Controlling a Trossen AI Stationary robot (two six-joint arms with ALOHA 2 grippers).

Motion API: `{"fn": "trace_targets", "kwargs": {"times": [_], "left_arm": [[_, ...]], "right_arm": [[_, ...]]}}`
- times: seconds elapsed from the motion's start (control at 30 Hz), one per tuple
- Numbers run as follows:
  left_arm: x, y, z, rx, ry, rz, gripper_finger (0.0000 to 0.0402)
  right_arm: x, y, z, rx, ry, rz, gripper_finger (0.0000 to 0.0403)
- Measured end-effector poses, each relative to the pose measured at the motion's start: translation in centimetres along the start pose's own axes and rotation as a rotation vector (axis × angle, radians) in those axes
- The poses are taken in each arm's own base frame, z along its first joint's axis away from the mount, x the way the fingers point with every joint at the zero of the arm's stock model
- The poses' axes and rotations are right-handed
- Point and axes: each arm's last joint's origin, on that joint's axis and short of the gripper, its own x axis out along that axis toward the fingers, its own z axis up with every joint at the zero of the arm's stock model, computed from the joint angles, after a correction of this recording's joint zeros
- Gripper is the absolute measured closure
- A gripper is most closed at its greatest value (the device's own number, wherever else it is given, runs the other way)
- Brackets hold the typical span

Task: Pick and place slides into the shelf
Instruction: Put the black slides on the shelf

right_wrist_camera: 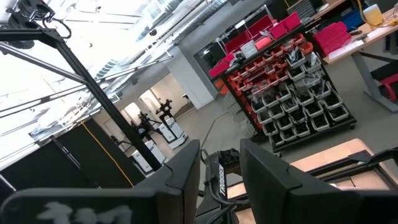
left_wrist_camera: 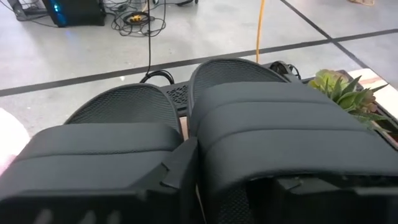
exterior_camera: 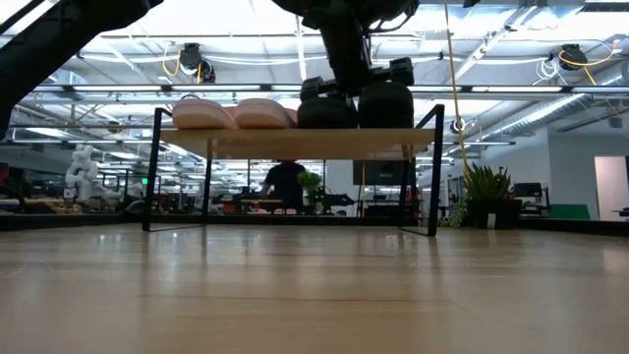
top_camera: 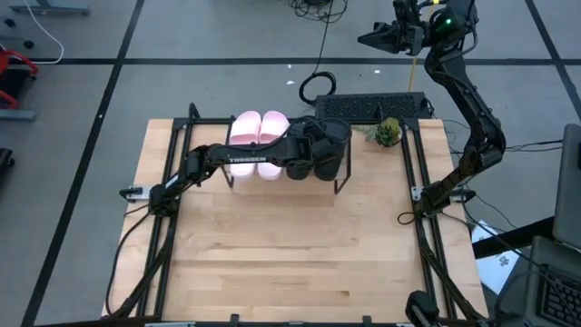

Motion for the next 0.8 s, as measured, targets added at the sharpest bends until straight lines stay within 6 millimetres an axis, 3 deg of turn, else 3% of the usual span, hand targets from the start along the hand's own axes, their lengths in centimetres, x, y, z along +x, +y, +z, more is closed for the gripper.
{"fn": "trace_targets", "kwargs": {"times": [0.33,0.8], "left_arm": [[0.2,-0.3,0.2,0.044,-0.025,-0.024,0.0229],[-1.0,-0.1,1.2,0.080,-0.035,-0.036,0.0227]], "right_arm": [[0.0,0.0,0.0,0.000,0.001,0.001,0.0298],[0.0,0.0,0.0,0.000,0.001,0.001,0.0298]]}}
